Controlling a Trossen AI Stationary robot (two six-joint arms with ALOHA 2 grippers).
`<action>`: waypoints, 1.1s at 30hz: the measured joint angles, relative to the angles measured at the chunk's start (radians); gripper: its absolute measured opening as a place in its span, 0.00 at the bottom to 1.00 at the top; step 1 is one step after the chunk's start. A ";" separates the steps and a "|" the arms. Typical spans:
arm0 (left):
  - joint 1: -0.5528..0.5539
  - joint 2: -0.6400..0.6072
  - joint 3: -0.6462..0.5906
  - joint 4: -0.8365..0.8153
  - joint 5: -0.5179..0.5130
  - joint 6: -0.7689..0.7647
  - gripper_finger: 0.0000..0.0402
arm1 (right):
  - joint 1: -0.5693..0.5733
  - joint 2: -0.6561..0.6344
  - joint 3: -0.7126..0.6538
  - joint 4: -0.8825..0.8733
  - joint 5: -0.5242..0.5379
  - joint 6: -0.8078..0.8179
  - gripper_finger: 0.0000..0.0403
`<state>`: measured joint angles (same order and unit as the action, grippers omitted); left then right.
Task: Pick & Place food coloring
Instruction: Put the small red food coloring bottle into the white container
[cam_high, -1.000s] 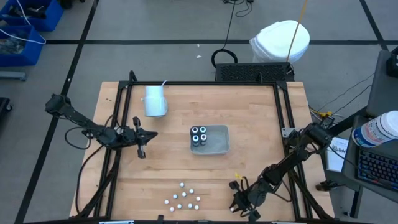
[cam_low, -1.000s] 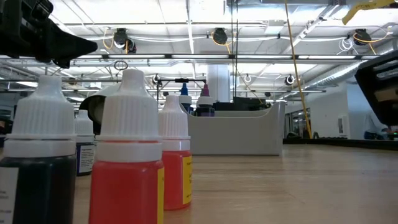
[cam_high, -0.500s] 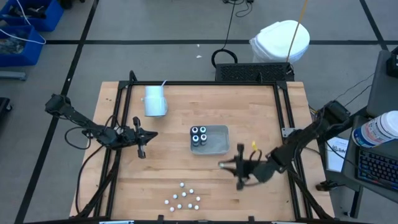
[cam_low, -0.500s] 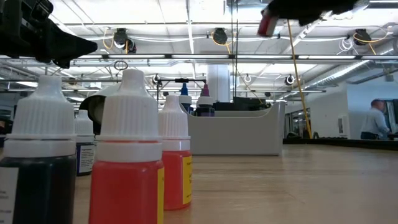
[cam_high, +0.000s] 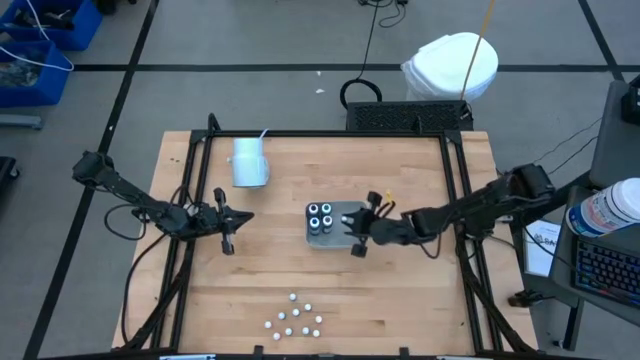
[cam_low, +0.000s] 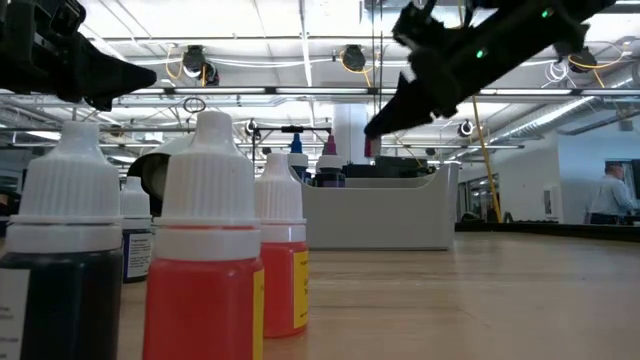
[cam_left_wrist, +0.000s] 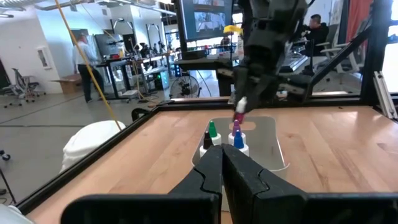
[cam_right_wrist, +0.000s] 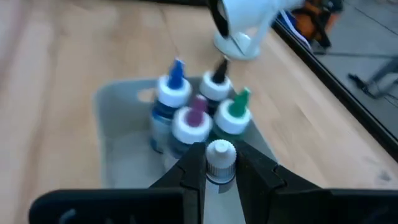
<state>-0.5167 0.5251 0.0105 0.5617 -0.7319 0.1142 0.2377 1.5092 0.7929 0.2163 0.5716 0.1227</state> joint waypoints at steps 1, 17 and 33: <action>0.000 0.000 0.000 0.000 0.000 0.000 0.05 | -0.009 0.010 0.000 0.001 -0.001 0.006 0.12; 0.000 0.000 0.000 -0.013 0.000 -0.015 0.05 | -0.039 0.157 0.000 0.083 -0.053 0.093 0.12; 0.000 0.000 0.000 -0.013 0.000 -0.019 0.05 | -0.054 0.241 0.000 0.124 -0.053 0.105 0.12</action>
<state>-0.5165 0.5251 0.0109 0.5488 -0.7322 0.0956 0.1832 1.7500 0.7929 0.3405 0.5186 0.2276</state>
